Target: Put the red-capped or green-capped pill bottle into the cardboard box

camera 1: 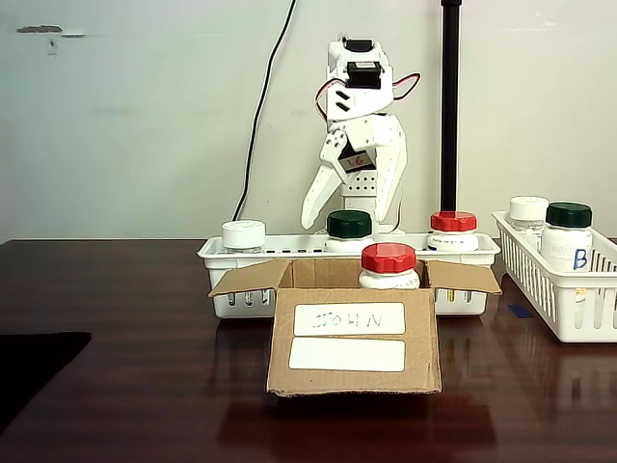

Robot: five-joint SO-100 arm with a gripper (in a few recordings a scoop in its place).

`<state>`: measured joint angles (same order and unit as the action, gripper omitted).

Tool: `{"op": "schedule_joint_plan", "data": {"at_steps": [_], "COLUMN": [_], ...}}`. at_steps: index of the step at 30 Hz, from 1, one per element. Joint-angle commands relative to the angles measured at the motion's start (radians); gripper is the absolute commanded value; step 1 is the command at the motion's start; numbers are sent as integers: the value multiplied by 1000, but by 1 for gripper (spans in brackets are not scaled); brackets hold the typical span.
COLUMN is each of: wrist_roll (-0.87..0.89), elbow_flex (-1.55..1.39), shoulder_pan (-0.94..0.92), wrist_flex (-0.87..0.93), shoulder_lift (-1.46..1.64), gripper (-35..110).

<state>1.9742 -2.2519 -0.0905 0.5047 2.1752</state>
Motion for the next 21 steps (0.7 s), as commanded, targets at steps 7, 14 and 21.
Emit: {"op": "schedule_joint_plan", "data": {"at_steps": [7, 14, 21], "wrist_roll": [41, 34, 18], "elbow_flex": [-46, -164, -164], "shoulder_pan": [5, 35, 28], "wrist_flex": [-140, -178, -176], "shoulder_lift": [-34, 21, 37], "gripper": [82, 50, 17]}}
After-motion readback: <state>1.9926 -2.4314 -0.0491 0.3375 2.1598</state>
